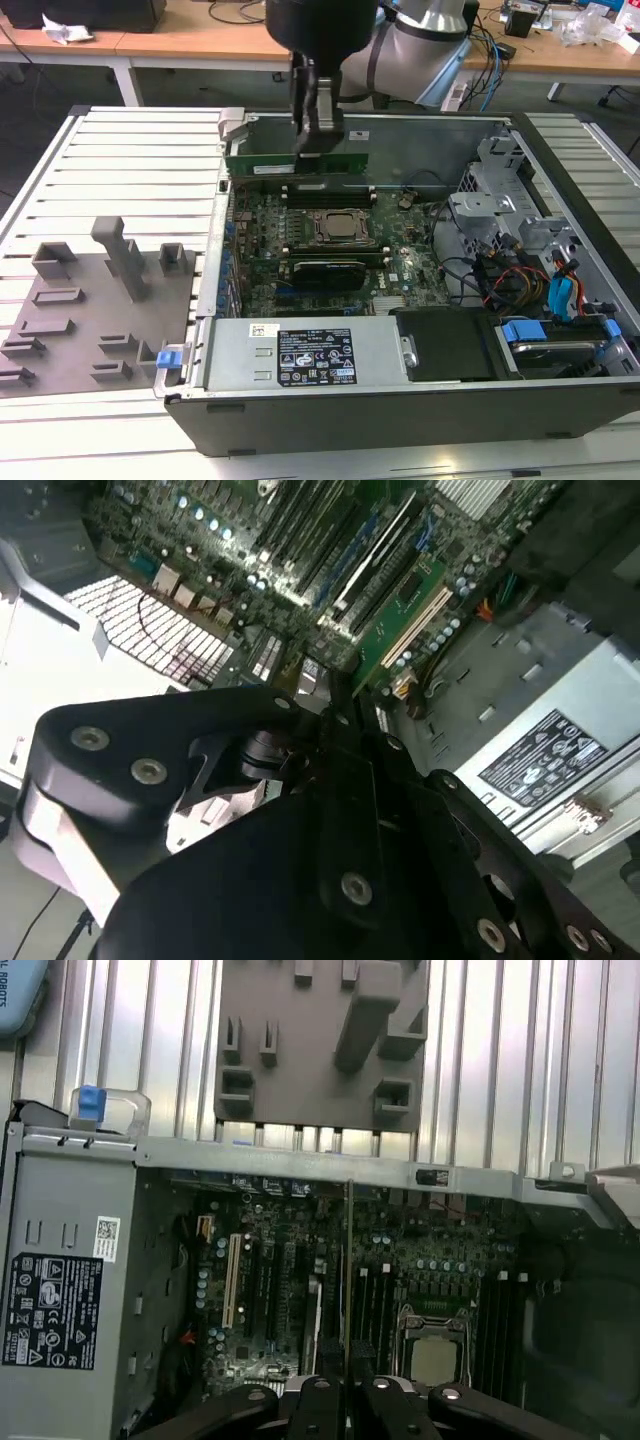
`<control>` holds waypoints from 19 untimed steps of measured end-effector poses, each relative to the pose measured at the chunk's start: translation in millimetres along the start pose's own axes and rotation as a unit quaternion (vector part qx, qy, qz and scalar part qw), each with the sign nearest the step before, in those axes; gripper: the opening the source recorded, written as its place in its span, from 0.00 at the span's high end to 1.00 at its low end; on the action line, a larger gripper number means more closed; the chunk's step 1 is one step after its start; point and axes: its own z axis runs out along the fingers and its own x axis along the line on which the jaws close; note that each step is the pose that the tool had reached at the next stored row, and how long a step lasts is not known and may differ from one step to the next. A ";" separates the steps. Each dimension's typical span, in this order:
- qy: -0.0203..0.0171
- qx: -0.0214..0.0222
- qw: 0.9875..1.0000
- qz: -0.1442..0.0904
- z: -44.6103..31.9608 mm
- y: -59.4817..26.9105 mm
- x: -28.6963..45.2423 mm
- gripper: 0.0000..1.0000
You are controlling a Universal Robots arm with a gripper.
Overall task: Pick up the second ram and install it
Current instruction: 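Pick up the second ram and move it above second insertion slot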
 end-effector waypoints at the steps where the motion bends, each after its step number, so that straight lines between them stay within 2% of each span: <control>1: 0.000 0.000 1.000 0.000 -0.3 -6.5 0.3 0.86; 2: 0.000 0.000 1.000 0.000 -0.6 -13.9 0.6 0.86; 7: 0.000 -0.001 1.000 0.000 -1.4 -37.9 1.1 0.86; 8: 0.000 -0.002 1.000 0.000 -1.6 -49.7 0.5 0.86; 12: 0.000 -0.004 1.000 0.000 -0.2 -82.0 -3.9 0.86; 17: 0.000 -0.006 1.000 0.000 1.4 -107.6 -8.6 0.86; 19: 0.000 -0.008 1.000 0.000 4.2 -118.6 -10.1 0.86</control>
